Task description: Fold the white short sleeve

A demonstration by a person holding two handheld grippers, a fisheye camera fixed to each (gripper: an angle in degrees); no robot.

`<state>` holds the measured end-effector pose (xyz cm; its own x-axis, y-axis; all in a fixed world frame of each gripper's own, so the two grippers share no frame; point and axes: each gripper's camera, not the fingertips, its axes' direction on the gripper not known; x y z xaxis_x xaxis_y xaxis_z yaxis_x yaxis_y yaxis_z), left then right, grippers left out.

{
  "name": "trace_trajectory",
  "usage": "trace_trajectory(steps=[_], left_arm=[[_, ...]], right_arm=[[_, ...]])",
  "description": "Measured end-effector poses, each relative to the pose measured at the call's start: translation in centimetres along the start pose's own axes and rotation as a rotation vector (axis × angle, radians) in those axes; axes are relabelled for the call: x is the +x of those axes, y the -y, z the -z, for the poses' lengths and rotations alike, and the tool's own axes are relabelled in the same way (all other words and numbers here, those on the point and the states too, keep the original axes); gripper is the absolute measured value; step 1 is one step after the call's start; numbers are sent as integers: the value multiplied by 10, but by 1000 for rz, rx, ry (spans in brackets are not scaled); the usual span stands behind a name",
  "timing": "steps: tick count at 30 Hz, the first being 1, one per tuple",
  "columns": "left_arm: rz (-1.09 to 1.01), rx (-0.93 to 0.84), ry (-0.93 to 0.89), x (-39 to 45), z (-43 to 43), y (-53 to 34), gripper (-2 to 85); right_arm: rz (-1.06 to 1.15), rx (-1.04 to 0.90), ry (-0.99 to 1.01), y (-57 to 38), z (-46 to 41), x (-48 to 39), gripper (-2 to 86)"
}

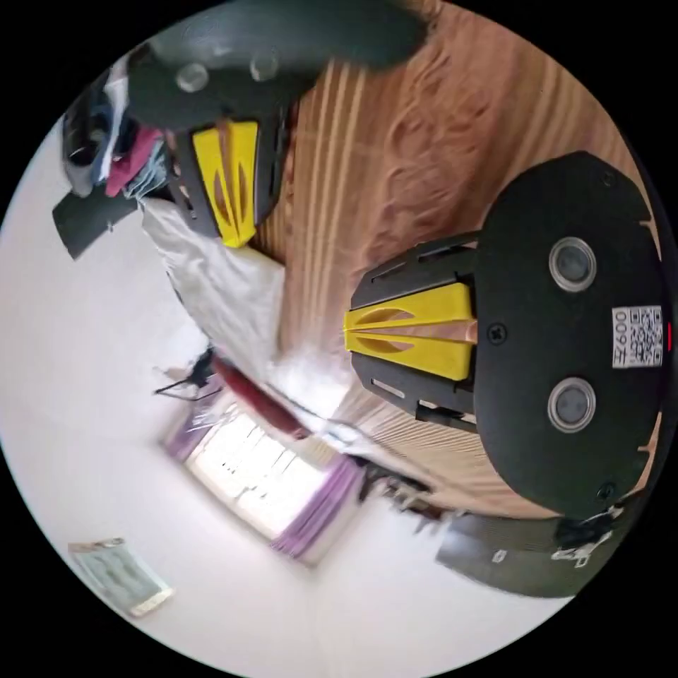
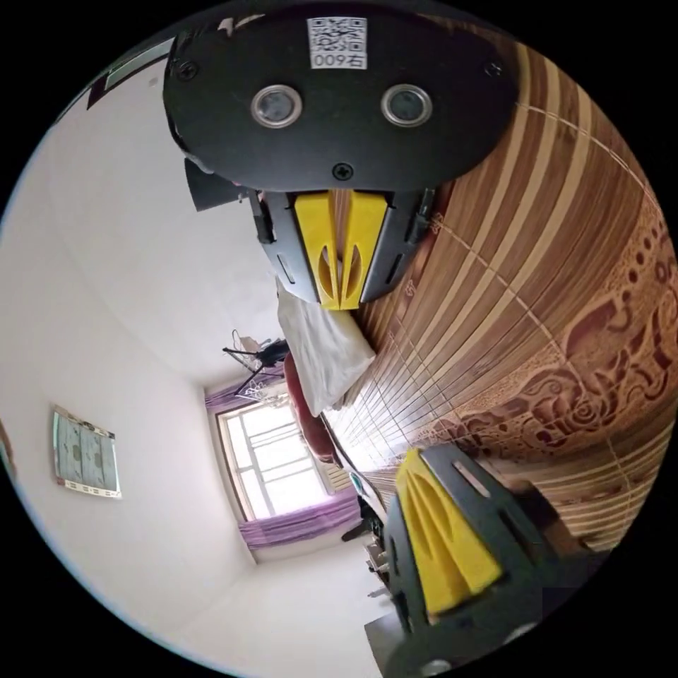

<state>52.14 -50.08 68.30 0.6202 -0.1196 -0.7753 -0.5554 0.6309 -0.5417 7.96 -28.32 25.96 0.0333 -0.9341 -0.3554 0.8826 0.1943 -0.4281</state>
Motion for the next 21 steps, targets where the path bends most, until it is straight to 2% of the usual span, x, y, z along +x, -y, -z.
trace_trajectory(steps=[1,4,5,7,10,13,17,19,21], left_arm=[[-18,-107,-38,0,20,-6,15],[-109,-197,12,11,67,-11,18],[-174,-237,20,17,89,-6,21],[-215,-210,13,14,135,19,30],[-191,-115,31,3,168,55,43],[-173,-31,-11,6,177,108,67],[-137,-138,-61,20,167,163,69],[-115,-180,-67,34,164,195,78],[-178,-190,-33,56,157,215,84]], right_arm=[[-5,-21,95,-1,-2,14,-8],[10,-41,426,-1,1,63,-8],[27,14,562,0,10,84,-8],[4,131,680,2,32,121,-8],[-85,155,623,9,60,183,-5],[-73,109,611,-5,68,244,10],[-153,-71,655,-60,50,312,54],[-120,-60,680,-86,44,330,51],[-63,-53,643,-104,33,344,46]])
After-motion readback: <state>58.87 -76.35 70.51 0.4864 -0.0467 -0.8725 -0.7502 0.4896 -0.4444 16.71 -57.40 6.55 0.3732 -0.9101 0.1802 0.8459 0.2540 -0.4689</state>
